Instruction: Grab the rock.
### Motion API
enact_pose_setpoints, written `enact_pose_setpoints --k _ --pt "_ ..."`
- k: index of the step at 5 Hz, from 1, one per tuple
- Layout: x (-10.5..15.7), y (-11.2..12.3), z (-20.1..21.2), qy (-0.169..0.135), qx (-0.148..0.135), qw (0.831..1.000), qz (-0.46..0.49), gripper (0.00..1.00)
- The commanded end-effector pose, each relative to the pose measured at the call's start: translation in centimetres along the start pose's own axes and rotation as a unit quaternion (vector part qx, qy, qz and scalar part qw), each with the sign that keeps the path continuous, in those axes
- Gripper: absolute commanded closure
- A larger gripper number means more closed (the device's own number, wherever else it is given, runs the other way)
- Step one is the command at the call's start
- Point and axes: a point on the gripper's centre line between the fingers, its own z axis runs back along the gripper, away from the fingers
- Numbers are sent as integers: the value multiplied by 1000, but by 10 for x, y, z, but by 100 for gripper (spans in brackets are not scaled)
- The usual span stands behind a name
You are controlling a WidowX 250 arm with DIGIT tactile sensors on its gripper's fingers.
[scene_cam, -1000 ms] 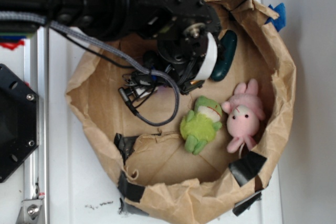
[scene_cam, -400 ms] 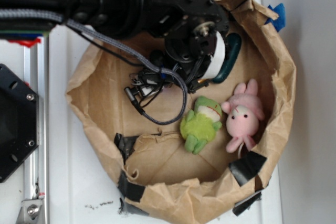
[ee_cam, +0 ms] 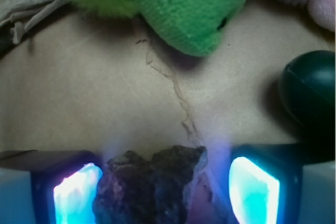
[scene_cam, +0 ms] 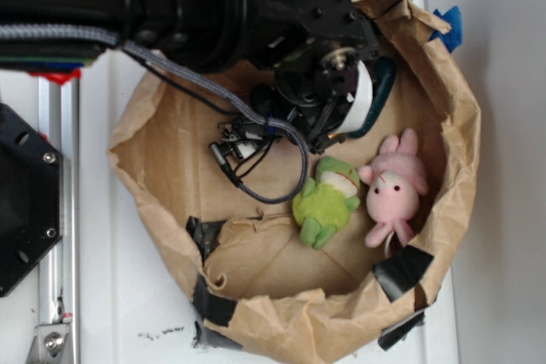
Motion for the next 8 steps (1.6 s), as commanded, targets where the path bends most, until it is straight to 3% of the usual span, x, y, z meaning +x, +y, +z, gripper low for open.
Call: enact_pose_setpoints --k 1,4,6,7,8 --pt "3 1 4 -3 18 1000 -6 100" --pt "3 1 21 -13 30 999 4 100" --pt "7 -5 62 -34 37 995 81 100" --pt "13 -17 93 -26 53 978 203 100" --pt "19 -28 118 -18 72 948 310 100"
